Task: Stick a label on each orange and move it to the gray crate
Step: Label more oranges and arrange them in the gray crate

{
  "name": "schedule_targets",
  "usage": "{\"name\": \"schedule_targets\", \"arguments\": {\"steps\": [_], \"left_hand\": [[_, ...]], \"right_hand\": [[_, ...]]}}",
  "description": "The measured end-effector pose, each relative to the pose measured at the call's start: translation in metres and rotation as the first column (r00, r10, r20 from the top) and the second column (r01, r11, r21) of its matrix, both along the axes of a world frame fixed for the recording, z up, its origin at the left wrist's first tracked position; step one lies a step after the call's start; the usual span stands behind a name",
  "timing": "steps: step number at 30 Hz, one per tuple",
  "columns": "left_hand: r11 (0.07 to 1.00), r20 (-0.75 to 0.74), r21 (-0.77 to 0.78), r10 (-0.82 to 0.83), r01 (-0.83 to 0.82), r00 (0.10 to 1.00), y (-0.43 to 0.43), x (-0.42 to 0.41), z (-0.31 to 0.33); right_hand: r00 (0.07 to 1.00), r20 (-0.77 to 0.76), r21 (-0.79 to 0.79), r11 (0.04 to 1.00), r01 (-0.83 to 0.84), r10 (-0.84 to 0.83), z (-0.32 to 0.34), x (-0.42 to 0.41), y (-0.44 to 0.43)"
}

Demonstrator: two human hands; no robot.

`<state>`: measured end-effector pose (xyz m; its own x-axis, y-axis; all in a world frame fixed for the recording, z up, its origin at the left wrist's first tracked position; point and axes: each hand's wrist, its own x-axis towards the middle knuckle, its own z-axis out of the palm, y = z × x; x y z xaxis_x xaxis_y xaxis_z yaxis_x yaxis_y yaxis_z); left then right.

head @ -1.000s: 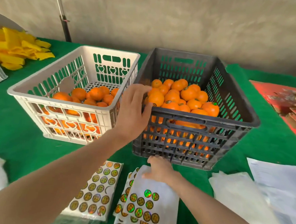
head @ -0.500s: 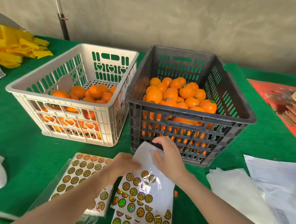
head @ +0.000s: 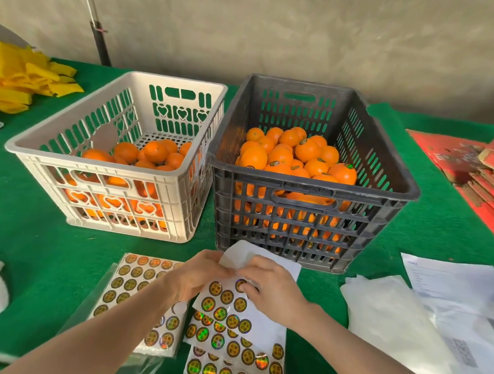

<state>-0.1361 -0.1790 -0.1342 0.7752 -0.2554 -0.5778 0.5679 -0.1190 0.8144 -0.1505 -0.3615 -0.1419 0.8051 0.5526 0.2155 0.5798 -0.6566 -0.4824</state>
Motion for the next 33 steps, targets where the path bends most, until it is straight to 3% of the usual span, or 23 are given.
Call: {"name": "schedule_targets", "arguments": {"steps": [5, 10, 13, 14, 16, 18, 21, 25, 29, 31, 33], "left_hand": [[0.995, 0.023, 0.080, -0.056, 0.054, 0.998, -0.002, 0.003, 0.000], [0.963, 0.143, 0.216, -0.196, 0.163, 0.970, -0.002, 0.004, -0.005], [0.907, 0.190, 0.336, -0.328, 0.253, 0.925, -0.004, 0.003, -0.003], [0.861, 0.249, 0.453, -0.374, 0.234, 0.893, -0.004, 0.003, -0.001], [0.791, 0.443, 0.611, -0.375, 0.032, 0.814, 0.003, 0.004, 0.010], [0.841, 0.694, 0.514, -0.291, -0.170, 0.659, 0.018, 0.005, 0.033], [0.876, 0.888, 0.313, -0.132, -0.368, 0.441, 0.050, 0.014, 0.077], [0.835, 0.953, 0.116, 0.059, -0.537, 0.298, 0.105, 0.035, 0.116], [0.744, 0.902, -0.028, 0.307, -0.668, 0.304, 0.166, 0.069, 0.129], [0.703, 0.886, 0.028, 0.312, -0.711, 0.344, 0.191, 0.085, 0.127], [0.672, 0.885, 0.196, 0.193, -0.714, 0.424, 0.212, 0.098, 0.123]], "right_hand": [[0.998, -0.034, 0.001, 0.999, -0.054, 0.054, 0.004, -0.001, -0.003], [0.980, -0.183, 0.296, 0.947, 0.126, -0.074, 0.015, 0.003, -0.001], [0.965, -0.226, 0.388, 0.896, 0.215, -0.134, 0.027, 0.007, 0.003], [0.969, -0.208, 0.412, 0.887, 0.210, -0.133, 0.032, 0.008, 0.007], [0.986, -0.127, 0.469, 0.869, 0.159, -0.112, 0.047, 0.008, 0.017], [0.996, 0.033, 0.521, 0.852, 0.054, -0.083, 0.069, 0.010, 0.030], [0.953, 0.303, 0.542, 0.827, -0.149, -0.027, 0.109, 0.018, 0.057], [0.871, 0.490, 0.428, 0.863, -0.269, 0.029, 0.158, 0.053, 0.098], [0.945, 0.308, 0.149, 0.974, -0.167, 0.115, 0.191, 0.109, 0.143], [0.961, 0.221, -0.048, 0.986, -0.160, 0.167, 0.193, 0.138, 0.163], [0.964, 0.185, -0.197, 0.968, -0.156, 0.193, 0.185, 0.160, 0.180]]}}
